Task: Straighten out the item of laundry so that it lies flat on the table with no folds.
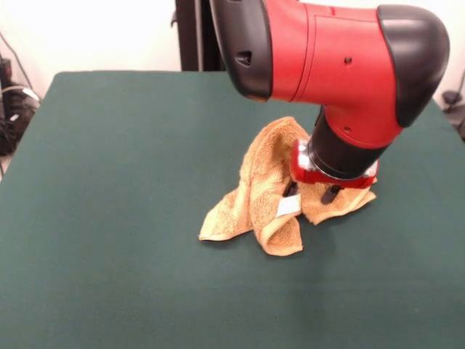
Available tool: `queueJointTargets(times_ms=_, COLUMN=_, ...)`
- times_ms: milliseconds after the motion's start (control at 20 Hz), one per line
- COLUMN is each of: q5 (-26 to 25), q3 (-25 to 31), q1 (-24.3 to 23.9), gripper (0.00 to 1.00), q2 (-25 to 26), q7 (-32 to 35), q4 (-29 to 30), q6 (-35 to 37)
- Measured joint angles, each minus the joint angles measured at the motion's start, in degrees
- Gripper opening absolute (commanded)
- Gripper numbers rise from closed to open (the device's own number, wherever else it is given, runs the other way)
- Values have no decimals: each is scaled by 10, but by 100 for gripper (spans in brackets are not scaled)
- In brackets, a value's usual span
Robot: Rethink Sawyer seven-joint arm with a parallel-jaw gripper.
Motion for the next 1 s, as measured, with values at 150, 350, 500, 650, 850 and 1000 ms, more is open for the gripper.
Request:
queueJointTargets(times_ms=150, q5=3, q3=-1, q1=1, gripper=100, q2=0, q7=0, q4=0, q6=0)
queueJointTargets(times_ms=350, q5=9, q3=-2, q1=1, gripper=100, q2=1, q7=0, q4=0, q6=0)
queueJointTargets(times_ms=500, q5=12, q3=-3, q1=1, gripper=100, q2=1, q7=0, q4=0, q6=0)
queueJointTargets(times_ms=650, q5=16, q3=-4, q1=1, gripper=0, q2=2, q7=0, q4=0, q6=0)
queueJointTargets(times_ms=850, q5=17, q3=-6, q1=1, gripper=0, q2=2, q7=0, q4=0, q6=0)
queueJointTargets(times_ms=1000, q5=17, q3=-7, q1=1, gripper=0, q2=2, q7=0, q4=0, q6=0)
